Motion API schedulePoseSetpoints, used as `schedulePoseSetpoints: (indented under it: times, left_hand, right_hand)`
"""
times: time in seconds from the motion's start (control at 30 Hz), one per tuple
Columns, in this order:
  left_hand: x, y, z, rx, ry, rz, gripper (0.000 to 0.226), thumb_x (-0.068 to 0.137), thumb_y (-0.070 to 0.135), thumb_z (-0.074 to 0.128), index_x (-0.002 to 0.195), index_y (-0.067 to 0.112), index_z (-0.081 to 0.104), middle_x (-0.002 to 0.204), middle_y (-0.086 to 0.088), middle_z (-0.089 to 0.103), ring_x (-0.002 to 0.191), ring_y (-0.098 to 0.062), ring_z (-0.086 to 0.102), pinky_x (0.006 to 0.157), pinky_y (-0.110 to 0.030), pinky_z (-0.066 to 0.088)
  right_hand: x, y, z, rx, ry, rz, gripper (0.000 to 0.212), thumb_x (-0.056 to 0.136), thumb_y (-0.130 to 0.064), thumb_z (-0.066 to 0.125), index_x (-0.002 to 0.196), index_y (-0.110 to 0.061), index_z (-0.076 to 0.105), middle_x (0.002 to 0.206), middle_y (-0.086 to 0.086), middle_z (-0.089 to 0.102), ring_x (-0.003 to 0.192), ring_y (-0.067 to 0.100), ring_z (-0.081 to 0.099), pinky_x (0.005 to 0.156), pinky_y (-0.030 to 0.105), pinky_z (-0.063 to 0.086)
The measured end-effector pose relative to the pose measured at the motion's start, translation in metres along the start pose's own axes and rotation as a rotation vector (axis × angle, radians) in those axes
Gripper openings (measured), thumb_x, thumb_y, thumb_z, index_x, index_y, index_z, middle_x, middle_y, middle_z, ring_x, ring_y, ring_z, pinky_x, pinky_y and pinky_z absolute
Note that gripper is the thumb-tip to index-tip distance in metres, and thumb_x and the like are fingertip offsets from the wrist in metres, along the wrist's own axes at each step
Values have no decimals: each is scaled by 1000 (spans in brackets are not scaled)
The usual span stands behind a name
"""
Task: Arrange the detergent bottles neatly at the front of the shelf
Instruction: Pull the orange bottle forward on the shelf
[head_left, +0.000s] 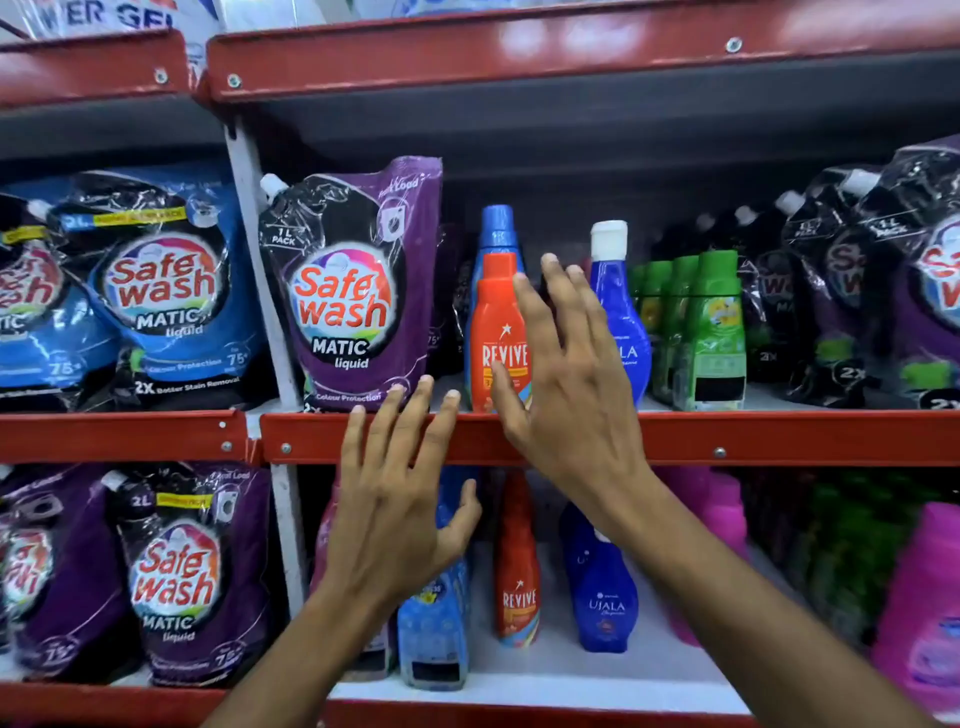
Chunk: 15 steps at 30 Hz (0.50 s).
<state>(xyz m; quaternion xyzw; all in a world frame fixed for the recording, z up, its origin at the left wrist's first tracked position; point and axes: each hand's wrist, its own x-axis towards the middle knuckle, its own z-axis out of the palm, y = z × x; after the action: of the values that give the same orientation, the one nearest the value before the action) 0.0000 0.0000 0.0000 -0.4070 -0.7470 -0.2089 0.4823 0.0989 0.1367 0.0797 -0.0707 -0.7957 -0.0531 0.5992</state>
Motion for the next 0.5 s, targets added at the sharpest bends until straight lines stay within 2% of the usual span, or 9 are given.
schedulePoseSetpoints:
  times: [0.1,0.27,0.37,0.5]
  left_hand:
    - [-6,-5,10,23,-64,5,81,82,45,56,154,16,35,162,-11,35,150,-31,32,119,-62,29]
    - [-12,-15,23,77,-73,37,88,80,44,61,157,18,28,165,-9,28,155,-30,20,120,-63,25]
    - [-13,-15,26,80,-64,39,90,80,41,65,158,18,26,165,-10,28,155,-30,18,120,-64,23]
    - [-14,-15,30,75,-25,40,91,80,39,66,158,17,25,164,-11,30,155,-31,18,121,-65,21]
  right_hand:
    - [13,-14,12,75,-68,102,79,90,-36,60,153,-5,24,159,17,27,144,32,30,118,40,31]
    - [24,-22,28,58,-142,247,97,86,-44,67,155,-7,8,156,15,30,130,33,46,93,43,49]
    - [26,-21,32,38,-105,294,96,85,-40,69,155,-11,10,146,12,40,116,35,57,82,44,50]
    - [22,-19,29,104,-4,285,93,82,-36,72,154,-12,18,141,11,45,110,35,61,80,43,51]
